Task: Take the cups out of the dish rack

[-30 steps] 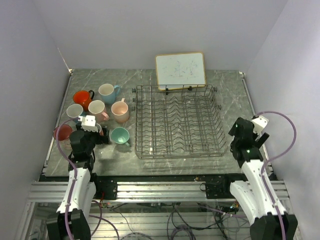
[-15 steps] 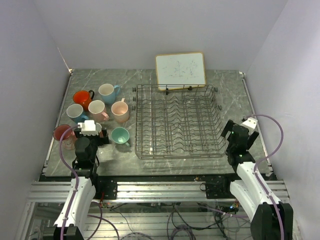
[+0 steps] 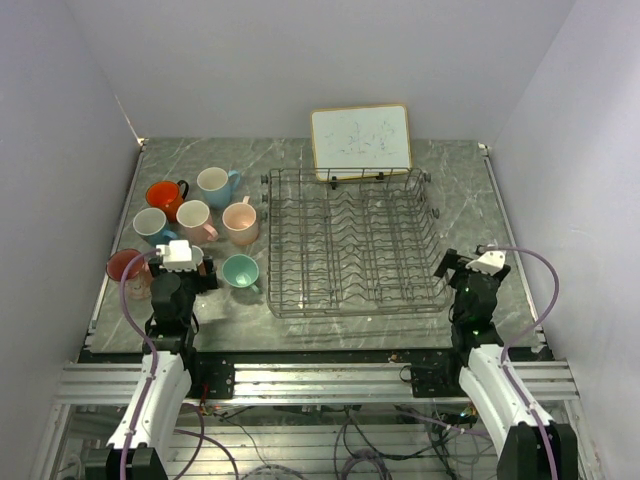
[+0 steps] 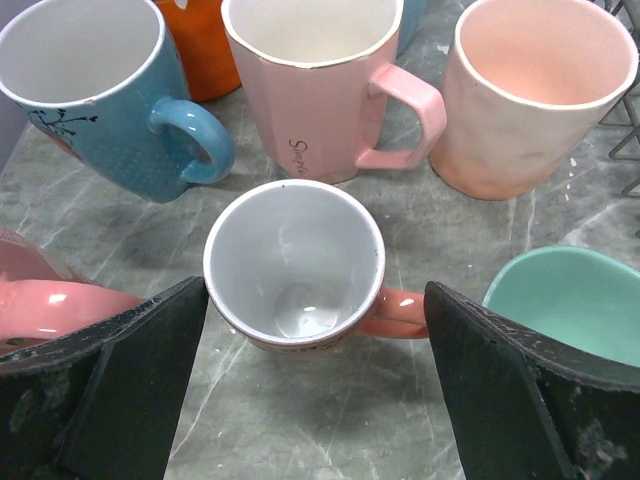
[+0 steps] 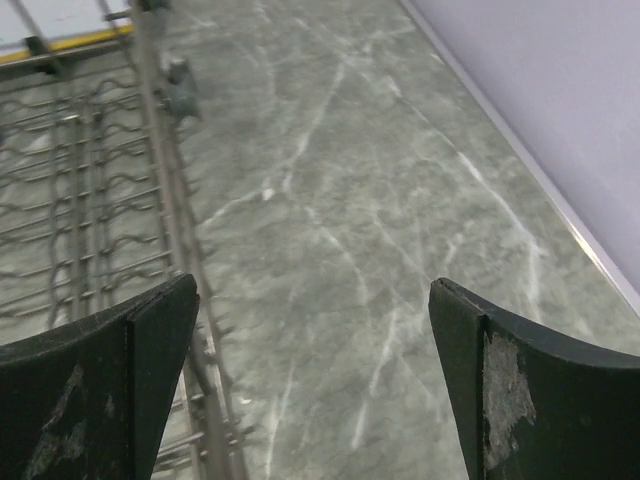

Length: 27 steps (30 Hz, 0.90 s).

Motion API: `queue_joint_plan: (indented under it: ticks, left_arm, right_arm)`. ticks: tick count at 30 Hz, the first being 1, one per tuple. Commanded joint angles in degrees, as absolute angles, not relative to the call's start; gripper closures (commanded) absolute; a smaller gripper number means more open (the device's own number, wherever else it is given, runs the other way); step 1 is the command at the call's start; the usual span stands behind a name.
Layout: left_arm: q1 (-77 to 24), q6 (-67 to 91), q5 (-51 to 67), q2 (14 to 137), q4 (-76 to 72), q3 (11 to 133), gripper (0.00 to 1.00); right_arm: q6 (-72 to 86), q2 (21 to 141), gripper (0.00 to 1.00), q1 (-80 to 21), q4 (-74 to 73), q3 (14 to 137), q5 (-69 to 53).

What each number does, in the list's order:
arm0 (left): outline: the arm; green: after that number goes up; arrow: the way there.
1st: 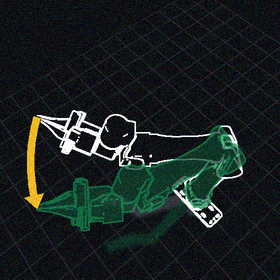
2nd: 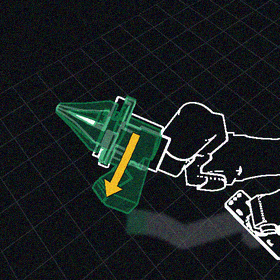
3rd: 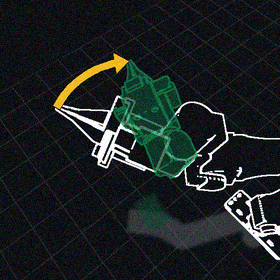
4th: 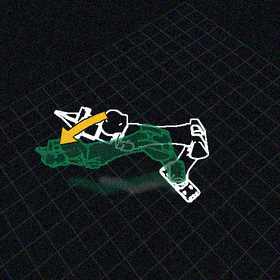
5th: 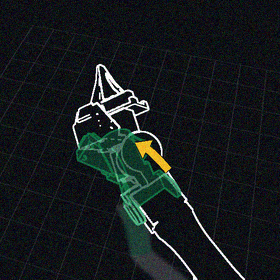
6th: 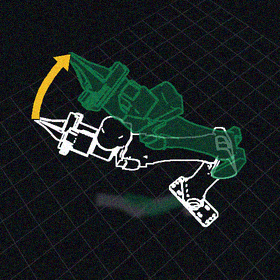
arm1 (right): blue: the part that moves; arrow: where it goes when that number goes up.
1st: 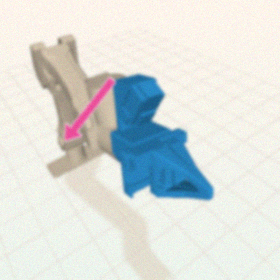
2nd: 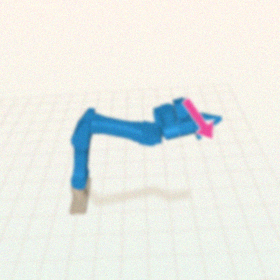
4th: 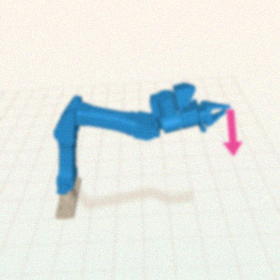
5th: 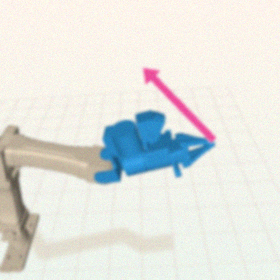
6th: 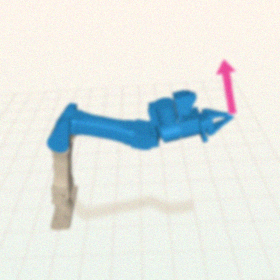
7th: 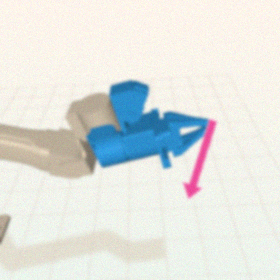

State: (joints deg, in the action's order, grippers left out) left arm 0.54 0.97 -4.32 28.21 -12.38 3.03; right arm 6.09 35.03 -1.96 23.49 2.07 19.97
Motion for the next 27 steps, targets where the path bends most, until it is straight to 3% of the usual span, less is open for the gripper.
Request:
queue_joint_plan:
  ticks: [1, 8, 27]
  left_arm:
    - [0.1, 0.4, -2.7, 27.6, -14.6, 3.5, 0.01]
    - [0.1, 0.4, -2.7, 27.8, -14.7, 3.5, 0.01]
    - [0.1, 0.4, -2.7, 28.0, -14.8, 3.6, 0.01]
  right_arm:
    - [2.2, 35.3, 0.00, -3.6, 23.3, -0.3, 11.5]
    - [1.8, 30.4, 0.00, -4.3, 21.6, -1.6, 11.1]
    - [0.4, 30.5, 0.00, -4.2, 22.8, -2.5, 8.0]
